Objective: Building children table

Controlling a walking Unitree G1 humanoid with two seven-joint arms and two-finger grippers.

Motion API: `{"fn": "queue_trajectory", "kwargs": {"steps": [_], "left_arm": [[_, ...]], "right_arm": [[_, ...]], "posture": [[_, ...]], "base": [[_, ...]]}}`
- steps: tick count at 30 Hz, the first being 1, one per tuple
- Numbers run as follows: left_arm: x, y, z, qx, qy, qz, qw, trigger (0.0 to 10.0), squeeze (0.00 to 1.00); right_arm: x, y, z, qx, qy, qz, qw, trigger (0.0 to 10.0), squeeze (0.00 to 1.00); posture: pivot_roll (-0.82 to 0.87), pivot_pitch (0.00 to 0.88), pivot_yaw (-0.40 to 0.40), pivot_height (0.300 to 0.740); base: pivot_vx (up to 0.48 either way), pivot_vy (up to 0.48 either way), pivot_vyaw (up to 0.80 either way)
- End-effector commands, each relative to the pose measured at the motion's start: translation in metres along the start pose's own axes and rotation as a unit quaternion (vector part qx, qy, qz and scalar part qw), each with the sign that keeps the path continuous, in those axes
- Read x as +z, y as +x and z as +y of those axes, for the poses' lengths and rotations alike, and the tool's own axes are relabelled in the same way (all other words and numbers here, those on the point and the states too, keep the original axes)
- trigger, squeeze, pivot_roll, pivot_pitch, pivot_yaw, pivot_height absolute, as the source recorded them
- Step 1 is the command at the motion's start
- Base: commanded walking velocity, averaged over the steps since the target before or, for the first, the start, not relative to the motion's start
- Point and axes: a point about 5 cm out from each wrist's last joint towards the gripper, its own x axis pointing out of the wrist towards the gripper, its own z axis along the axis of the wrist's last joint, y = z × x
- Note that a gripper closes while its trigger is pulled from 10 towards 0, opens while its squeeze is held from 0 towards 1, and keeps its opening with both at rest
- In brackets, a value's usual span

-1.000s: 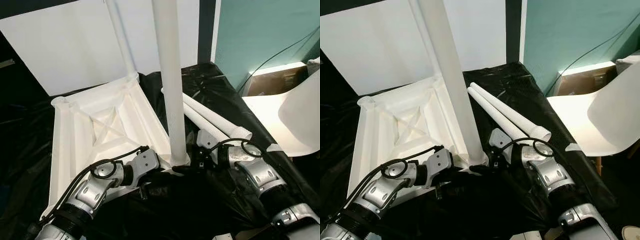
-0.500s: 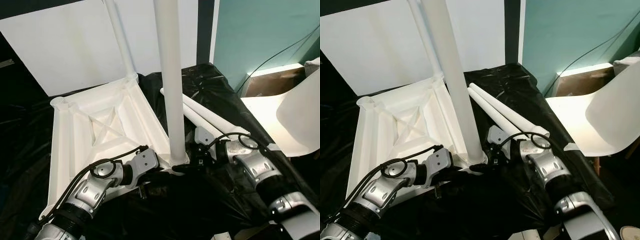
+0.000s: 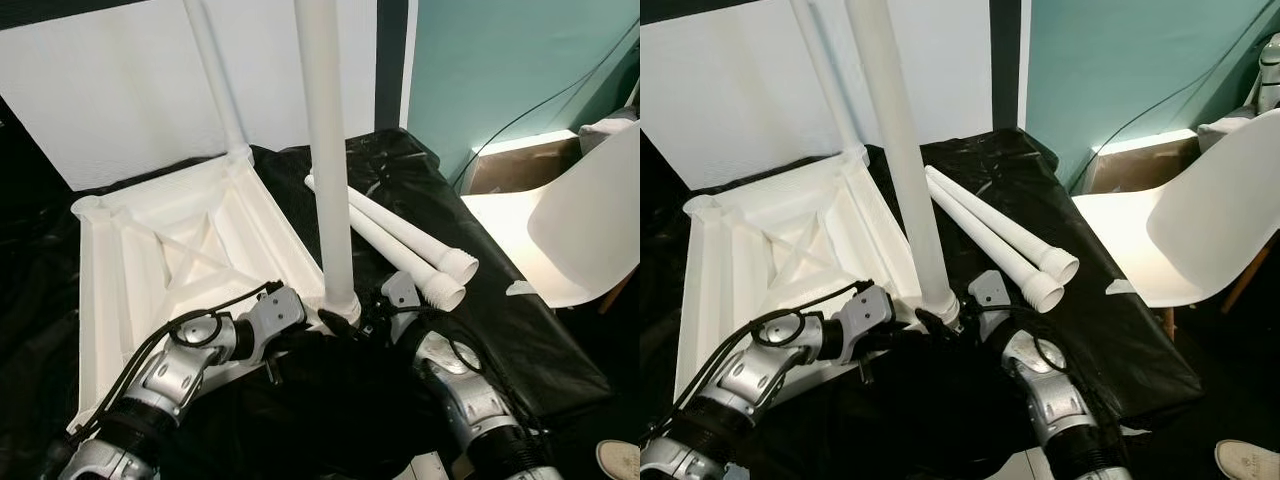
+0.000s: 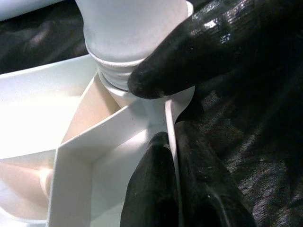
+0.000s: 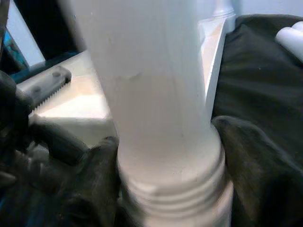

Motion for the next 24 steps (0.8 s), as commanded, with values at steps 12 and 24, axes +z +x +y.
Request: {"fn": "queue_trajectory", "kwargs": {"steps": [12,24], "left_arm": [[-0.04,0.025,-0.042,-0.101,-0.066,0.053,0.991,10.0,0.0],[-0.042,0.023,-0.044,-0.089,-0.071,0.052,0.992,10.0,0.0]], "right_arm": [[0.058,0.01,-0.019,0.208,-0.089,-0.03,0.974,10.0,0.0],[0.046,0.001,-0.04,0.315,-0.114,0.095,0.937,10.0,0.0]], "posture": [[0.05,0.0,0.048,0.74],[0.09,0.0,0.024,0.74]], "base": [[0.0,0.0,0.0],[0.0,0.0,0.0]]}}
